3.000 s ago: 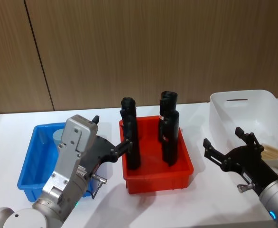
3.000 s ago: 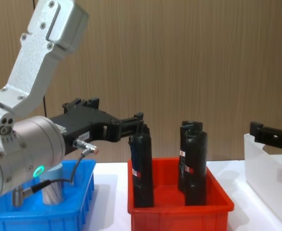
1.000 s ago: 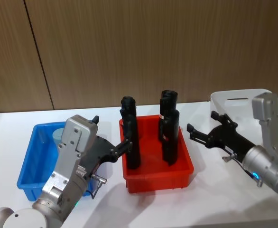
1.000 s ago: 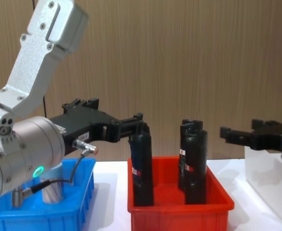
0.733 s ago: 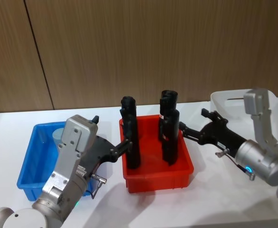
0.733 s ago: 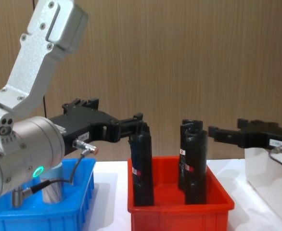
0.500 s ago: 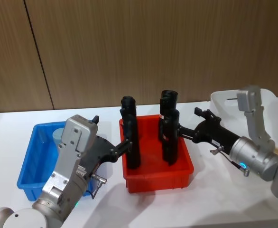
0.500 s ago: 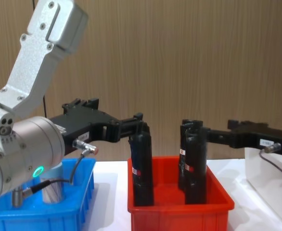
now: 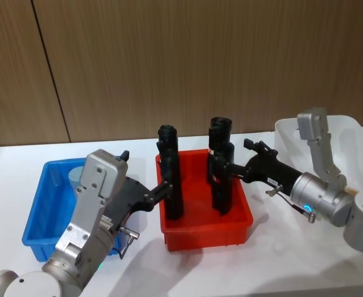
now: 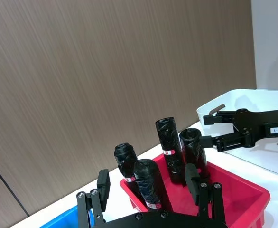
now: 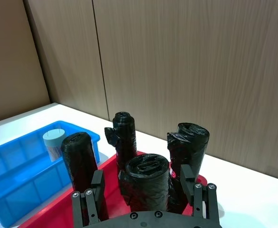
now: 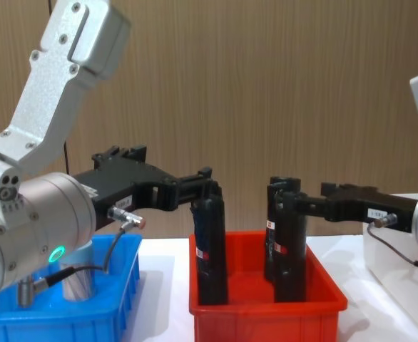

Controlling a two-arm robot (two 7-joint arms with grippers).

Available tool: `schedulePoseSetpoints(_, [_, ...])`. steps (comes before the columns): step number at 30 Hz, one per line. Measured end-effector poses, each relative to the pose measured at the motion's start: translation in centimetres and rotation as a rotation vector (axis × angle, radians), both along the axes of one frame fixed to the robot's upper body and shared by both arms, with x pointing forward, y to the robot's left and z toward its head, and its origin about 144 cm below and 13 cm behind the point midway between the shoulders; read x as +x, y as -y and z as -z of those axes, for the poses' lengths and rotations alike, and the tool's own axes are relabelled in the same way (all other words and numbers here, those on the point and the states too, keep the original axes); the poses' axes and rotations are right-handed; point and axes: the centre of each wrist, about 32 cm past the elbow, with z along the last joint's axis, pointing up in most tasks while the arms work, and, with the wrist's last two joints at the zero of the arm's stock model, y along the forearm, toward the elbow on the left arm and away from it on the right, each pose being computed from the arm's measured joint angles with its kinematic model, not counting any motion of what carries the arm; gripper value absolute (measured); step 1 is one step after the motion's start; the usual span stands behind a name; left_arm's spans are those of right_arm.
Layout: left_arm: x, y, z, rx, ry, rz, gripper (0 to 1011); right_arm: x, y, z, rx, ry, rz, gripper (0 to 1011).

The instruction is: Pick the cotton swabs from the blue box and place them into the white box.

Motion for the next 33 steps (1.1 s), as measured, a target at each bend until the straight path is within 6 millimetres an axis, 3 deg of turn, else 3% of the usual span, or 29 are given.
schedulePoseSetpoints(33, [0.0,0.0,0.0,0.000,0.000,0.000,1004,3.1,-0.9,0.6,-0.020,-0.025,-0.038,1002])
